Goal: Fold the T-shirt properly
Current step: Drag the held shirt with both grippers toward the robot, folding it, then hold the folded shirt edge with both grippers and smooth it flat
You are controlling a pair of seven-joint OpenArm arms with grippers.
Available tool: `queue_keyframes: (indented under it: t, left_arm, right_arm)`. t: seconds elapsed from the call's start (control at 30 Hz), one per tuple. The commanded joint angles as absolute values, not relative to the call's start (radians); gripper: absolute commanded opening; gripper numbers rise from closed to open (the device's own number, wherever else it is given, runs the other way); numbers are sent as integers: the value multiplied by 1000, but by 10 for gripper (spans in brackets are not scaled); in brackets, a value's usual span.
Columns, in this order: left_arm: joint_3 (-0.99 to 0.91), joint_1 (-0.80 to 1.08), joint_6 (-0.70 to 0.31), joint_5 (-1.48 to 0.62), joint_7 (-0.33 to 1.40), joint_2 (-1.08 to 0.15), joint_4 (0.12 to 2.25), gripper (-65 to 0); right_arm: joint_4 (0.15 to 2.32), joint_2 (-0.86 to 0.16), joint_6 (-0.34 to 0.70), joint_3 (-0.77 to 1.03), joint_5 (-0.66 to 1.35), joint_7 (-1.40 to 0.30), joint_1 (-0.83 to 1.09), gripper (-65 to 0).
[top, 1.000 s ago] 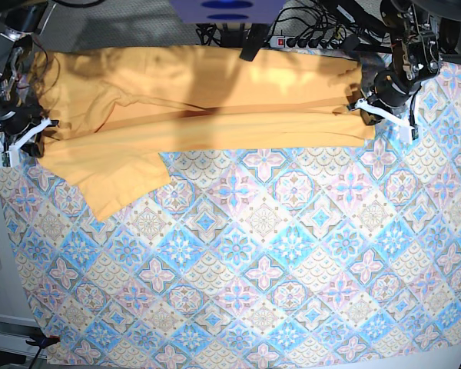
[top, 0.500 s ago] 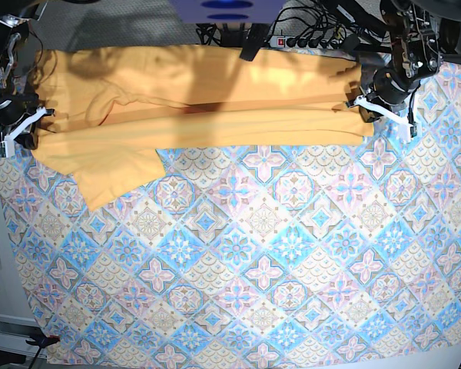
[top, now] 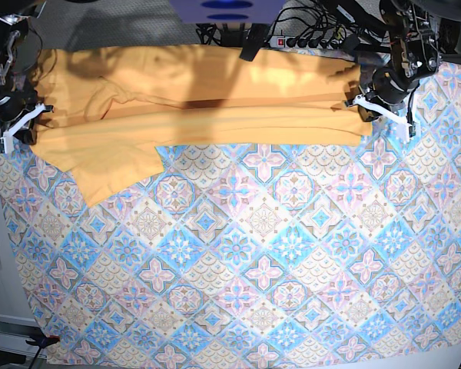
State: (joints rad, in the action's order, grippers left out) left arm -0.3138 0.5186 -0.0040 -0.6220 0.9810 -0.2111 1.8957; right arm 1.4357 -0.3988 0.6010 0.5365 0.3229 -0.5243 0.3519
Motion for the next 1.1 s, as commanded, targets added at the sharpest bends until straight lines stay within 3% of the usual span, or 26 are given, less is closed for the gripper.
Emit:
queue_keyframes:
  t: [0.0,0.13,0.37,0.77,0.87,1.07]
  left_arm:
    - [-302,521,-4,-616,967,-223,1910,-650]
    - [-255,521,-4,-616,969,-237,1908,-650]
    - [-234,522,-1,-616,970,-239,1908,-463]
    - [-260,487,-1,-627,967,-231,1911,-459]
    - [-260,481,-1,-627,967,-231,1911,-459]
    - [-260,478,-1,-627,966,-231,1910,-459]
  right_arm:
    - [1435,-421,593,544,334,-504,349,-650]
    - [1415,-421,593,544,334,-504,349,-648]
    - [1415,-421,593,547,334,-504,348,-647]
    - [1414,-420,587,544,334,-504,312,-643]
    - [1414,-420,582,544,334,-504,312,-591]
    - [1419,-418,450,550,334,-504,312,-478]
